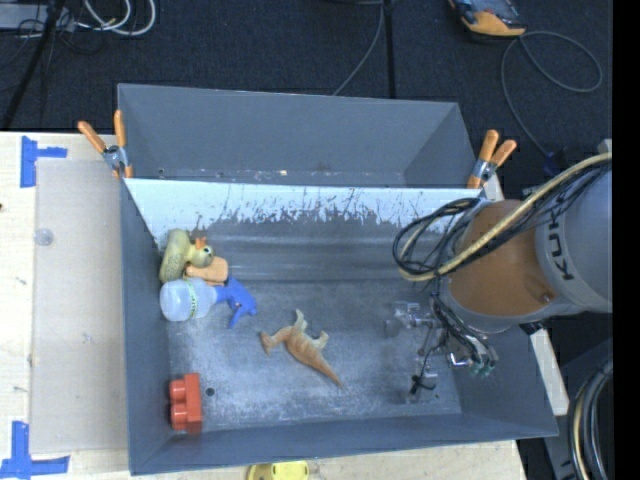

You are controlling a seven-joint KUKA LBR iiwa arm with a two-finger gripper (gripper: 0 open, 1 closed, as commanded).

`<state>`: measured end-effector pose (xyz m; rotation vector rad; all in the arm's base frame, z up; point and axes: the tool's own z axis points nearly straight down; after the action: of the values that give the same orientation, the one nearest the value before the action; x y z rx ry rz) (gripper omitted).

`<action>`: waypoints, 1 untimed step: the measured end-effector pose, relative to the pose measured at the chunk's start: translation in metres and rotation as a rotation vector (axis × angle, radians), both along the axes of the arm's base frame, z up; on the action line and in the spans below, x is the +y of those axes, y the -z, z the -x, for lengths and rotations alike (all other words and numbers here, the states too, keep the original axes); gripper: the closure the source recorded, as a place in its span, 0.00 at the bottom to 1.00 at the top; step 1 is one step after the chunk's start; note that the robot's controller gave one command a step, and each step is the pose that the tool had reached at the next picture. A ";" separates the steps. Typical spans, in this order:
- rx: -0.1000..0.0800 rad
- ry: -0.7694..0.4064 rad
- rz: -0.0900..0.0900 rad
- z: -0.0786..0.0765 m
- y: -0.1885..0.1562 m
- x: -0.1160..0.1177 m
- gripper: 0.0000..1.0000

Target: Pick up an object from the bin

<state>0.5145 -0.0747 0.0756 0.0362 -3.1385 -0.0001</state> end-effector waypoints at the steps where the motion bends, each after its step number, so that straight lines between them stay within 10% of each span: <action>1: 0.010 0.011 -0.003 -0.011 0.001 0.022 0.00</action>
Offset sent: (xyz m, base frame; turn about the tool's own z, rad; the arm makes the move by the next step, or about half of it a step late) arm 0.0122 0.0606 -0.0056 -0.0609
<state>0.5252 -0.0528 0.0749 0.0182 -3.1284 -0.0055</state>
